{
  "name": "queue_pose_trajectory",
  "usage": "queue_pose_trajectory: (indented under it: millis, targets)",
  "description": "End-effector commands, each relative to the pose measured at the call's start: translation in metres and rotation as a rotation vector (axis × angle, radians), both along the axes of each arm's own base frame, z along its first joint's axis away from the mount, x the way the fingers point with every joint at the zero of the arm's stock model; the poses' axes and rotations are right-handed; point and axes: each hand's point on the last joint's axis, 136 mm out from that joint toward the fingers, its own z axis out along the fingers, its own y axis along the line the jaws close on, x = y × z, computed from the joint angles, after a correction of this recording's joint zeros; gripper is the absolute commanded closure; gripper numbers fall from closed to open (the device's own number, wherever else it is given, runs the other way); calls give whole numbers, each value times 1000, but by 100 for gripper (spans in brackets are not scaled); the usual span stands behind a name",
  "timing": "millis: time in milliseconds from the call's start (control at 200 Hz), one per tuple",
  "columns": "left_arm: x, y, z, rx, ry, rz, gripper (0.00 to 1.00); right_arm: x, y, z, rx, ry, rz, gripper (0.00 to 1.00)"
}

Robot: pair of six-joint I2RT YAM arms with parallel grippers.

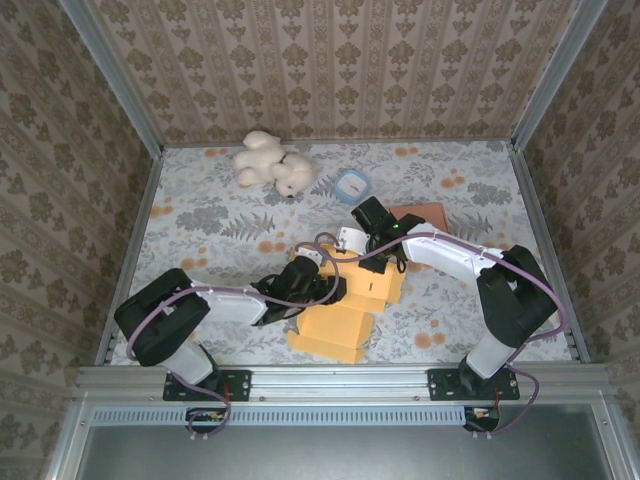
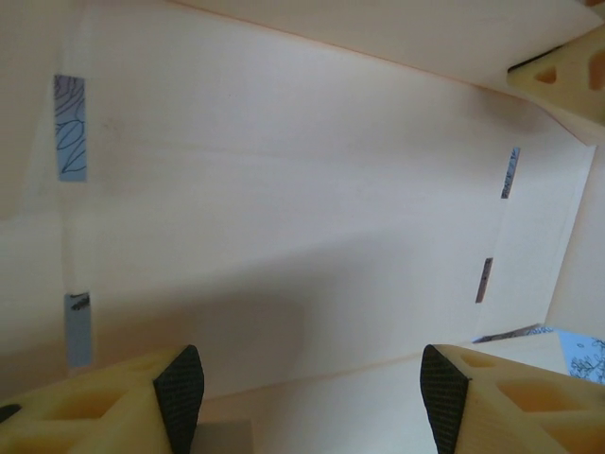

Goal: Fold the paper box

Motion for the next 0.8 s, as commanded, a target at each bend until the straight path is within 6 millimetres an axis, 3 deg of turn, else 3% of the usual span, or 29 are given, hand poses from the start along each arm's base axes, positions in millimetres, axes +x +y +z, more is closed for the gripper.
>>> queue_pose_trajectory:
  millis: [0,190,340,445,620,795]
  targets:
    - [-2,-9,-2,-17,8,-23,34,4,7,5,46,-23,-7,100]
    - [-5,-8,-3,-30,8,-32,34,5,7,8,51,-40,-13,100]
    - [-9,-8,27,-79,-27,-54,34,9,6,9,54,-65,-23,100]
    - [-11,2,53,-96,-75,-46,34,11,5,12,53,-88,-19,100]
    - [-20,42,87,-103,-187,16,34,16,4,24,53,-144,-10,100]
    - [-22,106,101,-41,-318,164,33,14,10,47,89,-247,46,100]
